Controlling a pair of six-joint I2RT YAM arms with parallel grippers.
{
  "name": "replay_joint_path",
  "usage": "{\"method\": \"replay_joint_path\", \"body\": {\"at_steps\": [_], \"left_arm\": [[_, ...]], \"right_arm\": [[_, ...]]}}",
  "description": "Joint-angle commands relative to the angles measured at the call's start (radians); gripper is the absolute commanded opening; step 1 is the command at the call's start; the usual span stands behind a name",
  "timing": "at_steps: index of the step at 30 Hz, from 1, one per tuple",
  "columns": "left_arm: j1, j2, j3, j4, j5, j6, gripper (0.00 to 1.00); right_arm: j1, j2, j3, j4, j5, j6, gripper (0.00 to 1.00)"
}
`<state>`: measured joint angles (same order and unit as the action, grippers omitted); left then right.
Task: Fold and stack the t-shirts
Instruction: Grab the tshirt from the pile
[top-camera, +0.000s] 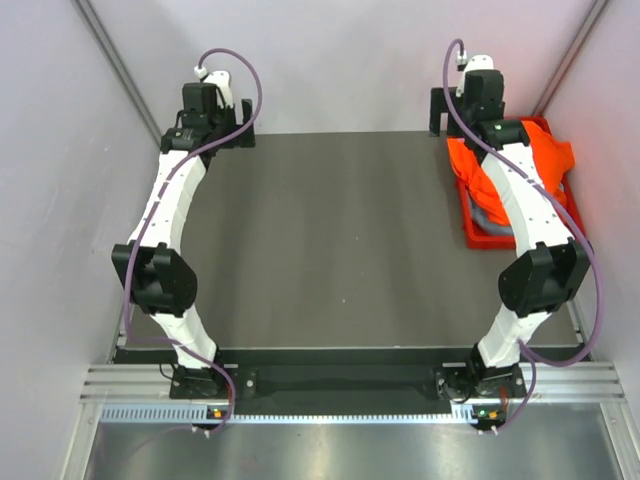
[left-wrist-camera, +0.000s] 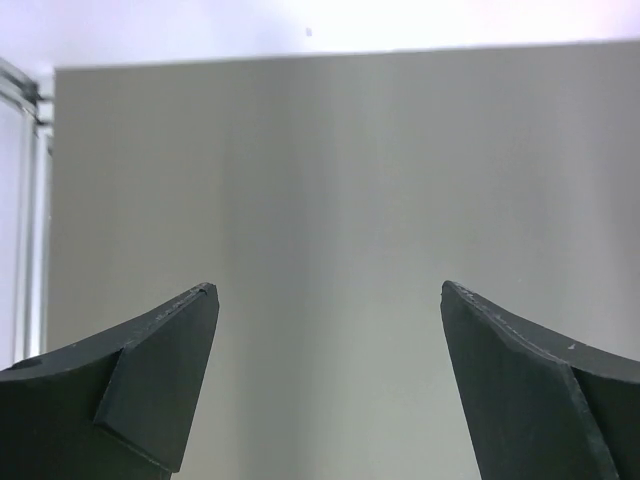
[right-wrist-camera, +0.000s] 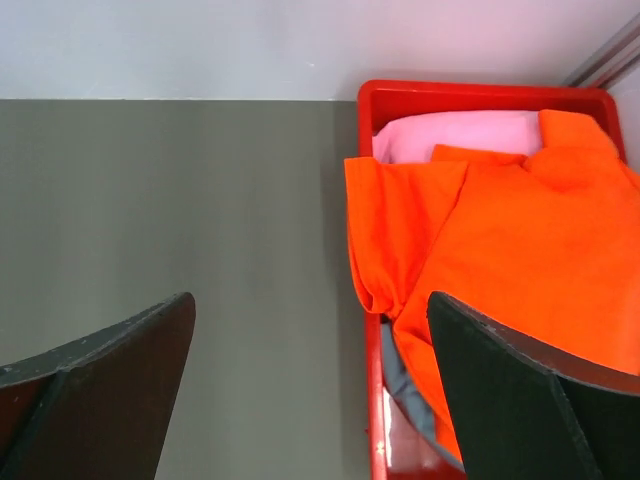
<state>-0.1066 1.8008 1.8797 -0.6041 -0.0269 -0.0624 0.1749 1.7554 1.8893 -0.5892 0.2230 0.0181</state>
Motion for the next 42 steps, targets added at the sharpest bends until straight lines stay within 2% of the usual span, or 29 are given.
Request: {"method": "replay_joint_path", "body": {"at_steps": [1,7,17,18,21,31,34,36,37,39,40,41,42], "left_arm": [[-0.004,-0.031,0.018,0.047,-0.027,-0.008,0.97],[-0.004,-0.038,-0.011,0.05,-0.027,0.016,0.97],[-0.005,-0.083,-0.143,0.044,-0.005,0.079,0.96],[-0.005,-0.086,-0.175,0.043,-0.005,0.084,0.96],[-0.005,-0.101,-0.224,0.035,0.005,0.085,0.96],[-0.007,-0.11,-0.254,0.03,0.022,0.084,0.96],[-0.005,-0.11,-0.26,0.027,0.022,0.084,0.96],[-0.005,-0.107,-0.263,0.029,0.022,0.084,0.96],[-0.005,-0.106,-0.264,0.03,0.022,0.085,0.96],[-0.005,-0.103,-0.266,0.03,0.022,0.085,0.96],[-0.005,-0.103,-0.266,0.032,0.022,0.084,0.96],[-0.005,-0.097,-0.266,0.033,0.022,0.084,0.96],[-0.005,-0.095,-0.264,0.035,0.022,0.082,0.96]], "right_arm": [[0.014,-0.027,0.031,0.034,0.081,-0.044,1.0],[-0.005,-0.017,0.042,0.057,0.119,-0.208,1.0],[-0.166,0.137,0.021,0.012,0.107,-0.178,1.0],[-0.214,0.15,0.005,0.009,0.095,-0.179,1.0],[-0.245,0.208,0.004,-0.018,0.027,-0.202,1.0],[-0.262,0.354,0.037,-0.006,0.052,-0.237,1.0],[-0.262,0.38,0.05,0.0,0.059,-0.241,0.97],[-0.261,0.385,0.051,0.003,0.055,-0.242,0.86],[-0.261,0.385,0.053,0.003,0.056,-0.242,0.68],[-0.261,0.372,0.047,0.005,0.059,-0.241,0.44],[-0.259,0.368,0.045,0.009,0.065,-0.239,0.26],[-0.258,0.352,0.041,0.011,0.073,-0.231,0.15],[-0.258,0.342,0.037,0.011,0.081,-0.227,0.08]]}}
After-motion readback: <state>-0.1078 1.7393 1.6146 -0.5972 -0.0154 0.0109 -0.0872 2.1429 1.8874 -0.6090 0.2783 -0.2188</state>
